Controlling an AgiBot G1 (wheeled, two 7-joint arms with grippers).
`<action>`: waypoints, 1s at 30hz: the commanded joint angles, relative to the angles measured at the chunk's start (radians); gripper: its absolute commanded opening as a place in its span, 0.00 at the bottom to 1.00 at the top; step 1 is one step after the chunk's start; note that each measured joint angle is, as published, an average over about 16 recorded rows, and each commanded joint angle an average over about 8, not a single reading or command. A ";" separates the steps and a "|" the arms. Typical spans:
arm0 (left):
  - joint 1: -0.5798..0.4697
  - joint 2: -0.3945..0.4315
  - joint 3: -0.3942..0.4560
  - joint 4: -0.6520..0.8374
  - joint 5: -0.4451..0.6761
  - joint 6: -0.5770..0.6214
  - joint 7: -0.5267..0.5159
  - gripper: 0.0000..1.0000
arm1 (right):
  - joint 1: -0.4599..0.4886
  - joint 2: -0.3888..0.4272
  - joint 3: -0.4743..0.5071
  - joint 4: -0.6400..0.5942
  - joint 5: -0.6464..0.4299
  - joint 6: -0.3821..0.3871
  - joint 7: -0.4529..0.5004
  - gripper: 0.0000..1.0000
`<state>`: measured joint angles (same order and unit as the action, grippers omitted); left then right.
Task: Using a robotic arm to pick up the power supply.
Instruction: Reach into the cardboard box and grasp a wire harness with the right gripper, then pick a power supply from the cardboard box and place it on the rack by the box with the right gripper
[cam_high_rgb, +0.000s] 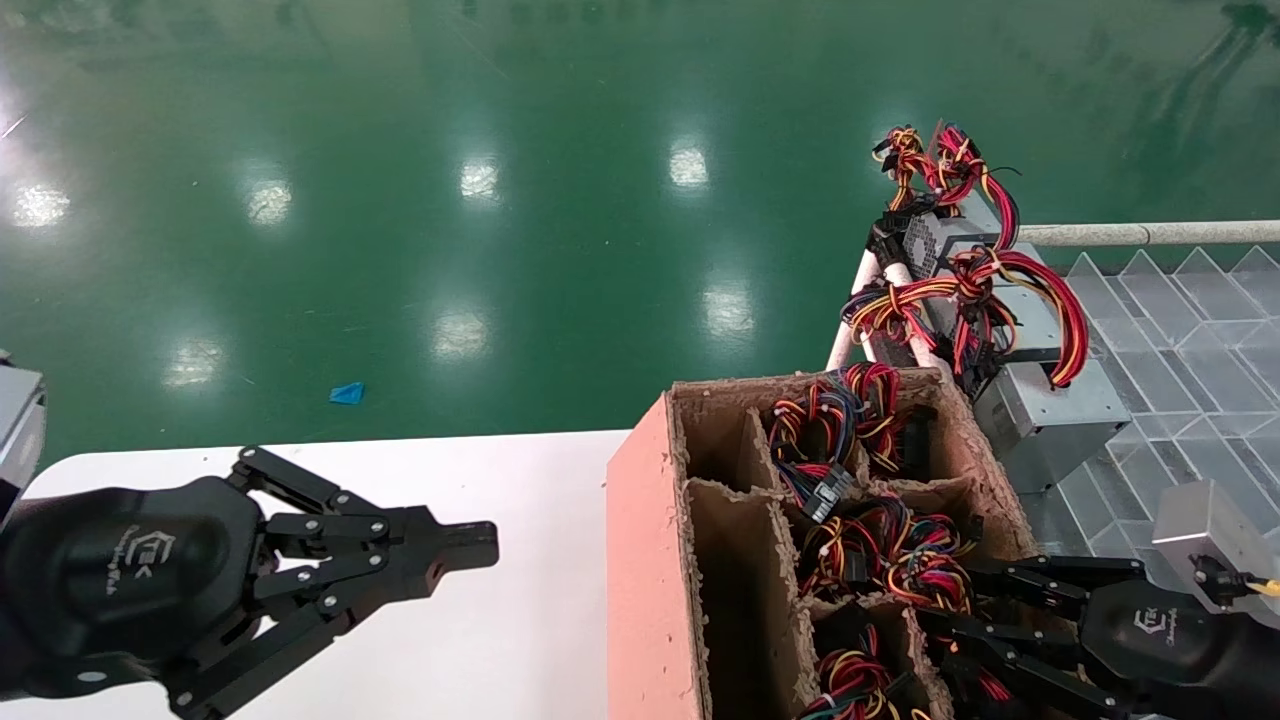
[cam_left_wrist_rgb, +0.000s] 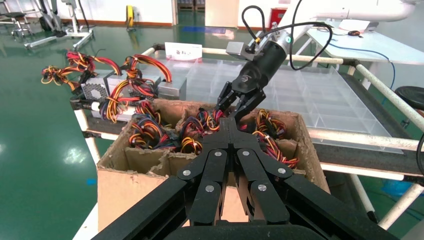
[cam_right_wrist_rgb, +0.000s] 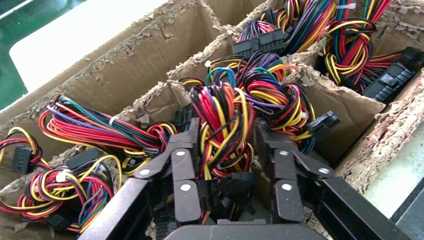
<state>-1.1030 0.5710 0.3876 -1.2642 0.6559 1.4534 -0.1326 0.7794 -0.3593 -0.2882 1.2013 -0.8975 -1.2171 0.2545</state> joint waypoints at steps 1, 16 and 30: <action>0.000 0.000 0.000 0.000 0.000 0.000 0.000 0.00 | 0.004 -0.004 -0.003 -0.007 -0.004 -0.001 0.000 0.00; 0.000 0.000 0.000 0.000 0.000 0.000 0.000 0.00 | 0.019 0.004 0.015 -0.006 0.019 -0.021 -0.016 0.00; 0.000 0.000 0.000 0.000 0.000 0.000 0.000 0.00 | 0.016 0.013 0.133 0.026 0.180 -0.099 -0.191 0.00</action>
<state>-1.1031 0.5709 0.3878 -1.2642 0.6557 1.4534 -0.1325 0.7940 -0.3420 -0.1486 1.2294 -0.7138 -1.3155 0.0586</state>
